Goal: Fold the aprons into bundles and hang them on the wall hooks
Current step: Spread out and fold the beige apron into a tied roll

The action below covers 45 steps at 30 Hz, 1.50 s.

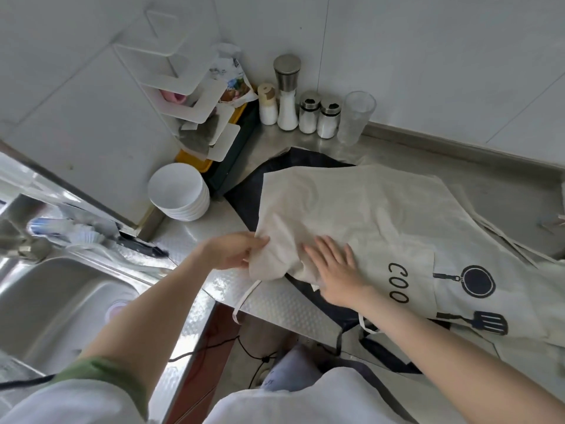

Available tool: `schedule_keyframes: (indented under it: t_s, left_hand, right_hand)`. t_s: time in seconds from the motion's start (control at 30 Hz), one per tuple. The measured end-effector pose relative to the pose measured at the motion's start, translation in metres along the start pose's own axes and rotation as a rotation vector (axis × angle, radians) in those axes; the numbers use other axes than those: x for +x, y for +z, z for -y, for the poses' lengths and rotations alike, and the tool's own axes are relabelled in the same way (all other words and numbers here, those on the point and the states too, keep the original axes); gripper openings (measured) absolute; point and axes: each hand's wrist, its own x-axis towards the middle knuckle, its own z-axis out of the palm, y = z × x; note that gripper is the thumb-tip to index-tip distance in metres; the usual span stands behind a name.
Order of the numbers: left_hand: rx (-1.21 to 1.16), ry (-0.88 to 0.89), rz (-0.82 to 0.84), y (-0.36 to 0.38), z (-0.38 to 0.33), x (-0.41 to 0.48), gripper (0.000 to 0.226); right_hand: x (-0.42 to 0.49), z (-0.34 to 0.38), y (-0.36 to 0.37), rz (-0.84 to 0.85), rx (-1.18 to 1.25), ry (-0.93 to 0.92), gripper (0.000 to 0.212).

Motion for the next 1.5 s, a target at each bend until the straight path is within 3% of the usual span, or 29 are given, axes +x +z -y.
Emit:
schedule_keyframes:
  t_s: [0.1,0.2,0.33,0.43,0.6,0.87,1.0,1.07,1.2,1.27,1.4,1.5]
  left_hand:
    - [-0.084,0.071,0.071,0.004,0.003,-0.004,0.054]
    - [0.088,0.021,0.204,0.007,0.008,-0.009,0.065]
    - [0.281,-0.055,0.208,0.011,0.012,-0.015,0.052]
    - [0.168,-0.026,0.128,0.01,0.015,-0.014,0.062]
    - [-0.106,0.042,-0.053,0.031,0.008,-0.009,0.037]
    - [-0.177,-0.025,0.028,0.043,-0.007,-0.008,0.046]
    - [-0.301,0.105,0.035,0.059,-0.02,-0.008,0.04]
    - [-0.398,0.188,-0.033,0.064,-0.028,-0.009,0.029]
    - [-0.233,0.171,-0.057,0.039,-0.033,-0.017,0.022]
    - [-0.082,0.09,-0.109,0.016,-0.026,-0.019,0.022]
    - [0.136,-0.025,-0.217,-0.016,-0.003,-0.013,0.031]
    - [0.294,-0.18,-0.167,-0.029,0.013,-0.011,0.033]
  right_hand:
    - [-0.001,-0.004,-0.003,-0.018,0.155,0.05,0.094]
    - [-0.001,-0.008,-0.005,-0.03,0.253,0.055,0.099]
    - [-0.004,-0.015,-0.008,-0.028,0.374,0.065,0.095]
    - [-0.007,-0.019,-0.013,-0.052,0.494,0.062,0.088]
    - [-0.011,-0.019,-0.031,-0.129,0.716,0.084,0.079]
    - [-0.008,-0.033,-0.046,-0.247,1.191,0.091,0.071]
    - [-0.008,-0.033,-0.055,-0.286,1.382,0.101,0.068]
    - [-0.011,-0.034,-0.054,-0.294,1.316,0.083,0.066]
    - [-0.027,-0.048,-0.057,-0.192,0.563,0.043,0.057]
    - [-0.035,-0.049,-0.058,-0.137,0.368,-0.019,0.054]
    - [-0.032,-0.04,-0.05,0.128,0.27,-0.131,0.048]
    - [-0.032,-0.046,-0.047,0.328,0.449,-0.053,0.055]
